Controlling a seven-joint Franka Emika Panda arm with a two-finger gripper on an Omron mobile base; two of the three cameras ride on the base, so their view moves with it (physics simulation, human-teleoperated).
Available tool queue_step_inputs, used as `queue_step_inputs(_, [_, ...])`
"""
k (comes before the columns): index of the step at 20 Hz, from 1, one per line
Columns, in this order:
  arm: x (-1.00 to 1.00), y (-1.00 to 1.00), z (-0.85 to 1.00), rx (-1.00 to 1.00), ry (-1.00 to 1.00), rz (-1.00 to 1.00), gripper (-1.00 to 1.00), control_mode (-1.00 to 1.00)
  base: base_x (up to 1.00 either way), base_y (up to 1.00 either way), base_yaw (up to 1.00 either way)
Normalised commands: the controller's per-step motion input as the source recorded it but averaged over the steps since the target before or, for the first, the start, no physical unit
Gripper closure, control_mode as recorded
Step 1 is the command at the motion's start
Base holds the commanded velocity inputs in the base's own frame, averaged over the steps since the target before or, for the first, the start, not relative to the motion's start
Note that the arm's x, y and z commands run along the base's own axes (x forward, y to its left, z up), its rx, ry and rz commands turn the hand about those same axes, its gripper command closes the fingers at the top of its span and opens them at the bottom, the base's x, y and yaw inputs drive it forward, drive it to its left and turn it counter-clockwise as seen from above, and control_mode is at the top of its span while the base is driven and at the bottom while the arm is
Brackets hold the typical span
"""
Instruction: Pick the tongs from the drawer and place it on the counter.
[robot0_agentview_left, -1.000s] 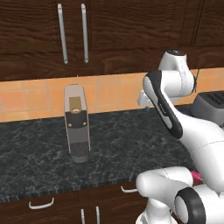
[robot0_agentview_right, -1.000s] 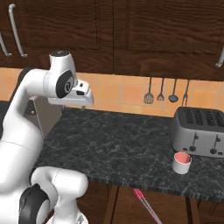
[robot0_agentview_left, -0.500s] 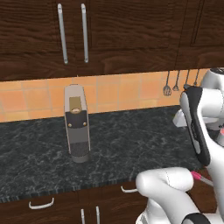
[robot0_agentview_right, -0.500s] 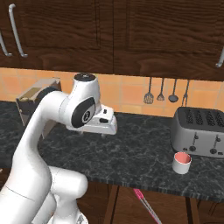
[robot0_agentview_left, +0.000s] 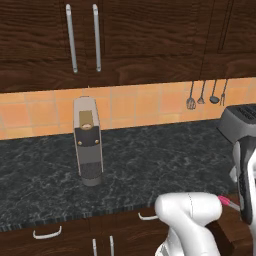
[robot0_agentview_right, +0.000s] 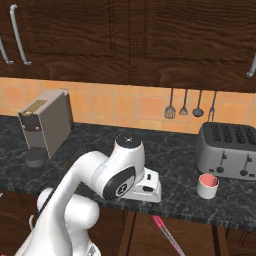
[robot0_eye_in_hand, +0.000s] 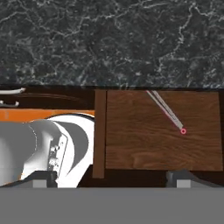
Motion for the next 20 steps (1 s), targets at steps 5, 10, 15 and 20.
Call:
queue_step_inputs(5, [-0.17, -0.61, -0.78, -0.1, 0.04, 0.0, -1.0, -1.0, 0.0, 0.0, 0.0])
queue_step_inputs(10, [-0.01, -0.45, -0.95, -0.14, 0.0, 0.0, -1.0, -1.0, 0.0, 0.0, 0.0])
queue_step_inputs(15, [-0.19, -0.69, -0.76, -0.07, 0.08, 0.0, -1.0, -1.0, 0.0, 0.0, 0.0])
queue_step_inputs(20, [-0.21, -0.52, -0.25, 0.0, 0.07, 0.0, -1.0, -1.0, 0.0, 0.0, 0.0])
